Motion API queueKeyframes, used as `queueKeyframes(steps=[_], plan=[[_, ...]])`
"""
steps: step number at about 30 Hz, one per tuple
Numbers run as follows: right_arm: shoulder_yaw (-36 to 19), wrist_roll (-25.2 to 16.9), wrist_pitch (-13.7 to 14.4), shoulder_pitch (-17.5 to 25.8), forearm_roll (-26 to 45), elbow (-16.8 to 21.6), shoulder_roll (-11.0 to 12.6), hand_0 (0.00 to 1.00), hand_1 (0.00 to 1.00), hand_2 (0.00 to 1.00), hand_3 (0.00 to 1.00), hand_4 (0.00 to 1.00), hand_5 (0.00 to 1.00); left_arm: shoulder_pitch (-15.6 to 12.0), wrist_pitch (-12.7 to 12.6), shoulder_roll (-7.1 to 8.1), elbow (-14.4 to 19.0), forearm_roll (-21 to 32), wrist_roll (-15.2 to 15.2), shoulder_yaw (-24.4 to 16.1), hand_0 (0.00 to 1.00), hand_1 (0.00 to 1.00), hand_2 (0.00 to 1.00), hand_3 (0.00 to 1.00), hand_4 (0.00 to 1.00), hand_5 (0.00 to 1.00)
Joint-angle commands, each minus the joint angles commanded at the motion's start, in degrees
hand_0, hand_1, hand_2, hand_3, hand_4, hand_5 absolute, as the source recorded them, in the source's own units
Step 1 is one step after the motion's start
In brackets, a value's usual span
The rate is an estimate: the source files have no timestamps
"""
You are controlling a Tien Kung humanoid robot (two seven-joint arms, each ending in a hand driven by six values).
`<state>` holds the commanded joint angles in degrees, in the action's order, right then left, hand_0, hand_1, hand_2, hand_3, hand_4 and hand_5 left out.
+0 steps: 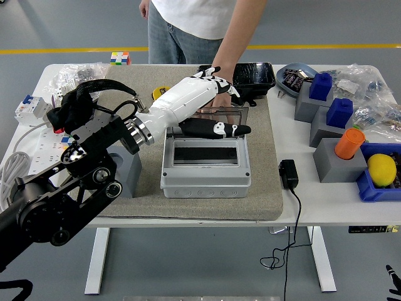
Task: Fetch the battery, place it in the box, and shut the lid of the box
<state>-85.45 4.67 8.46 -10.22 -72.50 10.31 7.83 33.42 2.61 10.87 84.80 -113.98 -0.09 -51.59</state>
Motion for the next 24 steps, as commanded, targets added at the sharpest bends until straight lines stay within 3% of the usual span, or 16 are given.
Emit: queueKeyframes(steps=[3,4,11,16,24], plan=[[-0.4,0.2,0.0,0.3,-0.4,0.0,-0.1,0.786,0.735,0.746,0.793,0.998,0.998,0.1,0.5,-0.15,-2.0,-0.1,0.1,-0.7,0.933,0.904,0.849,0.869,0.998,0.998],[-0.5,0.2,-0.1,0.3,-0.6,0.0,-0.1,0.785,0.735,0.746,0.793,0.998,0.998,0.1,0.9,-0.29,-3.0,-0.4,0.3,-1.1,0.977,0.946,0.89,0.896,0.998,0.998],[0.0,0.0,0.0,0.1,-0.1,0.0,-0.1,0.786,0.734,0.746,0.793,0.998,0.998,0.4,3.3,-0.52,-7.5,-1.8,1.5,-2.4,0.987,0.946,0.88,0.89,0.998,0.998],[-0.2,0.0,-0.1,0.1,-0.2,0.0,0.0,0.787,0.735,0.746,0.793,0.998,0.998,0.3,4.1,-0.62,-8.9,-2.5,1.8,-2.5,0.992,0.928,0.847,0.867,0.998,0.998],[-0.4,0.0,-0.1,-0.2,-0.1,0.0,-0.1,0.787,0.734,0.747,0.793,0.998,0.998,0.1,6.5,0.28,-8.2,-2.4,3.1,-1.2,0.995,0.894,0.82,0.848,0.998,0.998]])
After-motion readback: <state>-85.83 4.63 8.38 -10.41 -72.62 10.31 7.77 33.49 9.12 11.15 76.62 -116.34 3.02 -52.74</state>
